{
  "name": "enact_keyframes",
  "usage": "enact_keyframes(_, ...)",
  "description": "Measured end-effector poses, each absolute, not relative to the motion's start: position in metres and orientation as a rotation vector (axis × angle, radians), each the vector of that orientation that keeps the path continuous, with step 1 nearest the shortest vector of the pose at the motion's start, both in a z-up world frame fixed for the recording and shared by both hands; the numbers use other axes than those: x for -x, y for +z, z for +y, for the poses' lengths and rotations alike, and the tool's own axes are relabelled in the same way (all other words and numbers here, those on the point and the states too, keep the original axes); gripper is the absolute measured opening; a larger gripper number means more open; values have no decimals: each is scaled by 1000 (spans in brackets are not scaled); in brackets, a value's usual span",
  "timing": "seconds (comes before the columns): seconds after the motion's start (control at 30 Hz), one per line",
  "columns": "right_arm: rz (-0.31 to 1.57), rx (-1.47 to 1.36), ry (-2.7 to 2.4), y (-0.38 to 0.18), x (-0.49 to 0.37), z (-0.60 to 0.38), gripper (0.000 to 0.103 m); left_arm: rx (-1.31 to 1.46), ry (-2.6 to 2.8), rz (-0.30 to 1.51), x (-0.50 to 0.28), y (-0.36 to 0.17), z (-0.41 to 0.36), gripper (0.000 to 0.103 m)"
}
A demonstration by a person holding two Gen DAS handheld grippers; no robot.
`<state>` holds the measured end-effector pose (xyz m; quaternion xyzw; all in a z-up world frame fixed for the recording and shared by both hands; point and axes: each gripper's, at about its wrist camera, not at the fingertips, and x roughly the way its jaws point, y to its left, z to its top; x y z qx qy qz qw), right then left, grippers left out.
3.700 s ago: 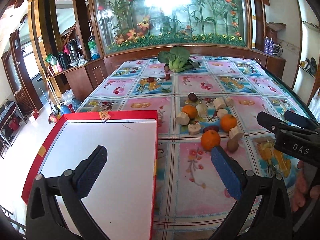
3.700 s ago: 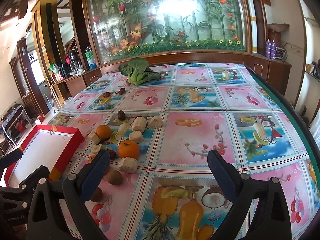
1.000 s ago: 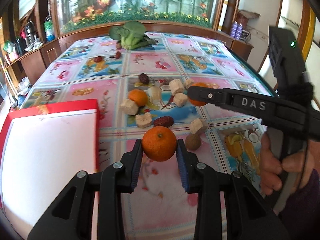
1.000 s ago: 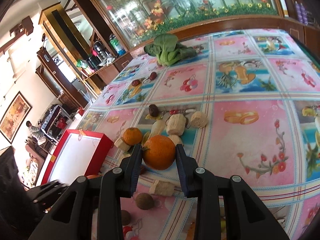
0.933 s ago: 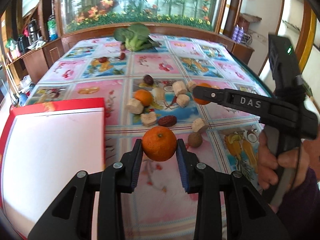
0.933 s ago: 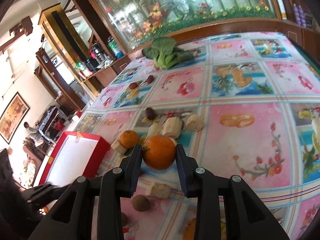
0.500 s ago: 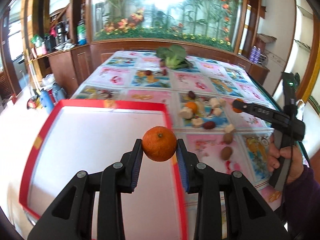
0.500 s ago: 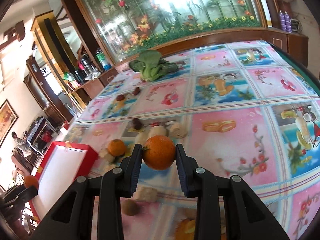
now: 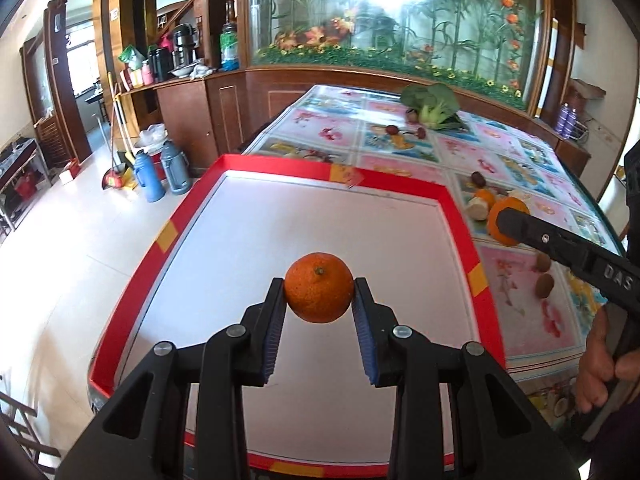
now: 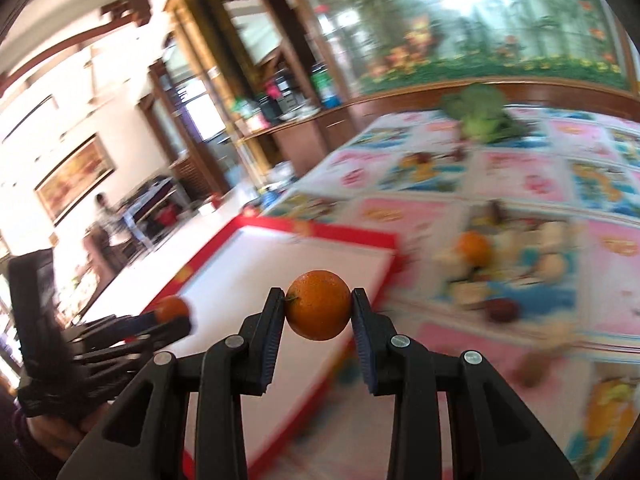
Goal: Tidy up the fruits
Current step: 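Carry the tangerine into the red-rimmed tray and open the left gripper while the right does likewise, then grasp a brown kiwi with the left gripper while the right grasps a white yam chunk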
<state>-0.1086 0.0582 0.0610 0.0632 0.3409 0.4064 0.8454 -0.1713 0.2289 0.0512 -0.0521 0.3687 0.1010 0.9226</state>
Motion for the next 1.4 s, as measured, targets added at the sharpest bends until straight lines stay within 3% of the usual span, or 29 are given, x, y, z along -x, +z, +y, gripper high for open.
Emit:
enact_keyframes(0.93,921,23,1050,32,125,100,33,43,313,832,175,25,238,36)
enact_keyframes(1.13,943,108,1068,29,137,110,37,38,327,845,176,23,238,36)
enact_keyframes(1.2,934,130,1077,30,140,112,44,40,339,852,175,23,238,36)
enact_keyframes(1.23,928,137,1077,30,142,111,46,43,346,857,175,22,238,37)
enact_keyframes(1.33,889,137,1051,34,142,105,52,48,389,840,177,25,240,69)
enact_keyframes(1.4,872,94,1036,38,135,98,52,40,415,810,181,30,239,78)
